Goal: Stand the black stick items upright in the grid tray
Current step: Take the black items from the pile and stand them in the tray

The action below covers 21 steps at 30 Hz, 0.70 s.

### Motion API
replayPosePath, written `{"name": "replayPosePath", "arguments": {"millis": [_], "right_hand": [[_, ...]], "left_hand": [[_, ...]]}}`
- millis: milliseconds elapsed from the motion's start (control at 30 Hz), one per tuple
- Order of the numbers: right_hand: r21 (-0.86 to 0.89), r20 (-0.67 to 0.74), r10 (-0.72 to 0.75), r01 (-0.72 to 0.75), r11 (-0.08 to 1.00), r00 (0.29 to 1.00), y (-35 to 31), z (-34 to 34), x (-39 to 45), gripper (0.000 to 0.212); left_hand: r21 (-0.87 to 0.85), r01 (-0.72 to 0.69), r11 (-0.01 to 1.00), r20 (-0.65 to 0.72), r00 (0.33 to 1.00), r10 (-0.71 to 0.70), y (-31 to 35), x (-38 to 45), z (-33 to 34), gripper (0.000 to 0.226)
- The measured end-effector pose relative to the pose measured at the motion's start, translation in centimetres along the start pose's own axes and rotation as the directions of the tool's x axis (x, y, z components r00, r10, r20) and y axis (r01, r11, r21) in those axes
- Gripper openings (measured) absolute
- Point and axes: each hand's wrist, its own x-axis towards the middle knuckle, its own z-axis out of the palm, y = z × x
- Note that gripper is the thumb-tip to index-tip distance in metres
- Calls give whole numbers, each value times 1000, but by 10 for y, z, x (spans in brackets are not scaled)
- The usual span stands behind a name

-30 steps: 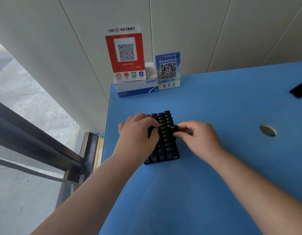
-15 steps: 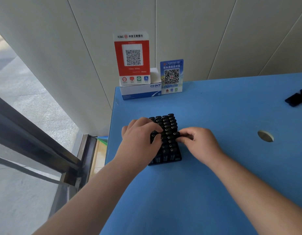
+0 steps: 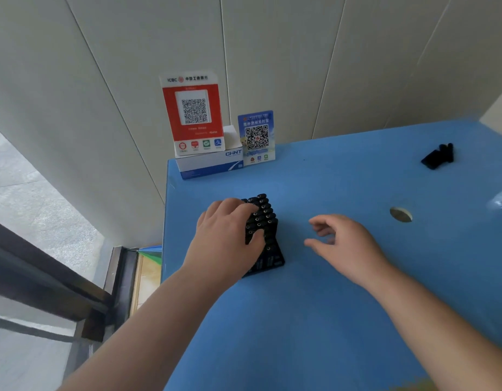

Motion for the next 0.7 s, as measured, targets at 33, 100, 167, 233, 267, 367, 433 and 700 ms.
{"name": "replayPosePath", "arguments": {"millis": [33,100,167,233,267,367,433,700], "right_hand": [[-23,-39,-1,0,1000,999,0,-9,-5,34],[-90,-106,-1,-9,996,994,0,-30,-17,36],[-196,-157,-2,-29,980,988,3,-53,-30,40],[-313,-201,12,-76,947,980,9,-76,-46,45],[-360,-222,30,-111,926,975,13,-88,-54,47],[-419,-295,108,-230,879,949,29,-120,-78,51],[-422,-327,161,-297,856,931,43,-138,-94,53],[-421,-391,230,-396,816,891,113,-209,-138,54]], "left_hand": [[15,-30,999,15,999,30,3,3,0,46],[64,-83,995,32,996,81,11,11,0,50],[102,-124,987,24,992,122,24,21,2,53],[114,-187,976,29,982,185,44,31,8,54],[117,-224,967,39,974,221,56,34,13,55],[111,-321,941,95,946,311,92,36,33,60],[89,-367,926,122,927,355,116,35,46,62],[65,-496,866,160,862,481,224,31,94,61]]}}
